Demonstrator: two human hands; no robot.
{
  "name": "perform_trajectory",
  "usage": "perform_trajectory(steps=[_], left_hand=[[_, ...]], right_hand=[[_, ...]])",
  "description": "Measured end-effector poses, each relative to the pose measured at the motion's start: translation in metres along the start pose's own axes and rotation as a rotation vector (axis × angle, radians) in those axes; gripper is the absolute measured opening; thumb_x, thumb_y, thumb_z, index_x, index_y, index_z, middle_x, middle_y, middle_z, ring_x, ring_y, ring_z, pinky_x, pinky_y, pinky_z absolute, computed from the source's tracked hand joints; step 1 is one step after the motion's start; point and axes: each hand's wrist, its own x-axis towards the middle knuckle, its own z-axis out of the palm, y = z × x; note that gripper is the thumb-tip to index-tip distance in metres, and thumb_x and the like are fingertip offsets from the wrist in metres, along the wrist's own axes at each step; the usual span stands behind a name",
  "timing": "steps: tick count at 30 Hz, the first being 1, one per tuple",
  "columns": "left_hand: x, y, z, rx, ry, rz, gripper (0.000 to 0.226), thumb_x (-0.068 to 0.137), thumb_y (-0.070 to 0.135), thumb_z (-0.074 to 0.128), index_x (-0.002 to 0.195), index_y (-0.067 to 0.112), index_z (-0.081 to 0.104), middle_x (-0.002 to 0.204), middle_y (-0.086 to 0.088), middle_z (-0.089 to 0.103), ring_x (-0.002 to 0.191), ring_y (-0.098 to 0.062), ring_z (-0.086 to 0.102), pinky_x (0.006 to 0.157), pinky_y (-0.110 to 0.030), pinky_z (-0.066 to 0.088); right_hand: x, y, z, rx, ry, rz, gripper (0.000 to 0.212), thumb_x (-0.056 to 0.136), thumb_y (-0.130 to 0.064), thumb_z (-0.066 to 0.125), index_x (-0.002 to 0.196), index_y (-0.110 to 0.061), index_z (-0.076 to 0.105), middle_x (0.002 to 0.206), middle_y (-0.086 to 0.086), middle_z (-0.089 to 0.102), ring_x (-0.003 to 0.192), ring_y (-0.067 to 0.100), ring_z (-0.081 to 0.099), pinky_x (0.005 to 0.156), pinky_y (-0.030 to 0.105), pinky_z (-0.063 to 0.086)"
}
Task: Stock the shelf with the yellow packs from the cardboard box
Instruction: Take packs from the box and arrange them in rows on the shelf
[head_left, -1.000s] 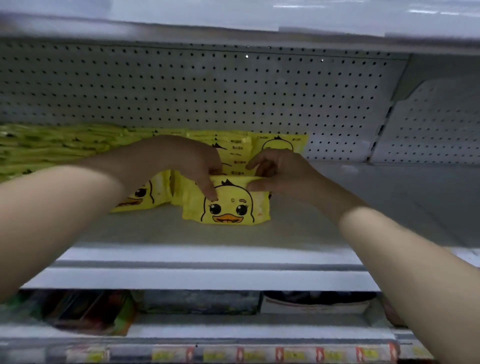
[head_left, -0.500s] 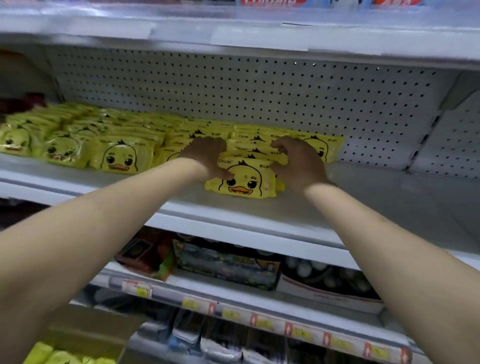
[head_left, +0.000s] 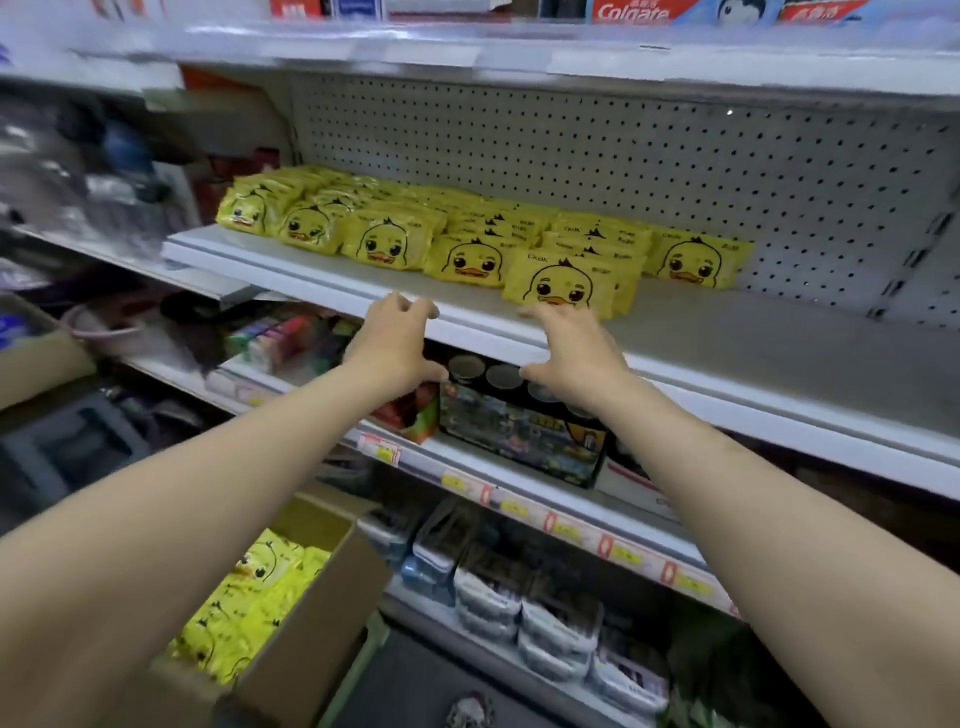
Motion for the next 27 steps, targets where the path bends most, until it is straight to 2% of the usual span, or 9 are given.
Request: perform_trajectory(steps=[6, 13, 16, 22, 25, 27], left_hand=[[-0.067, -0.078, -0.009, 0.113, 0.006, -0.121, 0.076, 0.069, 0.036, 0.084, 0.135, 0.024, 0.046, 0.134, -0.013, 0.041, 0.124, -0.034, 0.039, 0.097, -0.051, 0.045], [-0.107, -0.169, -0.020, 0.090, -0.017, -0.257, 0.073, 0.070, 0.027, 0.083, 0.134, 0.021, 0.048, 0.133, -0.012, 0.041, 0.122, -0.035, 0.045, 0.096, -0.050, 0.046], [-0.110, -0.215, -0.018, 0.111, -0.031, -0.307, 0.070, 0.075, 0.023, 0.078, 0.137, 0.023, 0.045, 0.133, -0.010, 0.039, 0.125, -0.034, 0.038, 0.098, -0.048, 0.044], [-0.093, -0.335, 0.009, 0.169, -0.166, -0.368, 0.074, 0.075, 0.032, 0.081, 0.139, 0.026, 0.043, 0.138, -0.009, 0.041, 0.127, -0.032, 0.037, 0.098, -0.048, 0.044], [-0.081, -0.402, 0.032, 0.160, -0.300, -0.375, 0.080, 0.074, 0.035, 0.081, 0.142, 0.026, 0.040, 0.147, -0.011, 0.035, 0.135, -0.035, 0.032, 0.103, -0.050, 0.042], [-0.076, -0.443, 0.053, 0.149, -0.407, -0.371, 0.081, 0.073, 0.040, 0.081, 0.141, 0.027, 0.041, 0.145, -0.012, 0.038, 0.133, -0.034, 0.035, 0.101, -0.051, 0.044]], right_hand=[[-0.012, -0.073, 0.040, 0.037, -0.098, -0.181, 0.068, 0.083, -0.033, 0.075, 0.143, -0.034, 0.043, 0.142, 0.002, 0.047, 0.134, 0.026, 0.035, 0.099, 0.046, 0.045], [0.009, -0.171, 0.097, -0.002, -0.186, -0.337, 0.066, 0.082, -0.035, 0.073, 0.141, -0.034, 0.044, 0.144, 0.000, 0.045, 0.134, 0.026, 0.035, 0.095, 0.044, 0.047], [0.027, -0.214, 0.133, 0.002, -0.249, -0.389, 0.066, 0.082, -0.034, 0.073, 0.141, -0.032, 0.045, 0.144, 0.002, 0.046, 0.134, 0.026, 0.035, 0.098, 0.047, 0.047], [0.078, -0.294, 0.229, 0.021, -0.376, -0.405, 0.063, 0.080, -0.030, 0.076, 0.137, -0.030, 0.049, 0.140, 0.003, 0.050, 0.130, 0.027, 0.040, 0.096, 0.046, 0.047], [0.098, -0.326, 0.287, 0.006, -0.500, -0.356, 0.063, 0.081, -0.032, 0.077, 0.138, -0.027, 0.050, 0.139, 0.004, 0.050, 0.129, 0.028, 0.041, 0.099, 0.044, 0.046], [0.105, -0.342, 0.325, -0.007, -0.595, -0.304, 0.065, 0.080, -0.036, 0.077, 0.139, -0.026, 0.050, 0.138, 0.005, 0.051, 0.129, 0.028, 0.042, 0.101, 0.045, 0.045]])
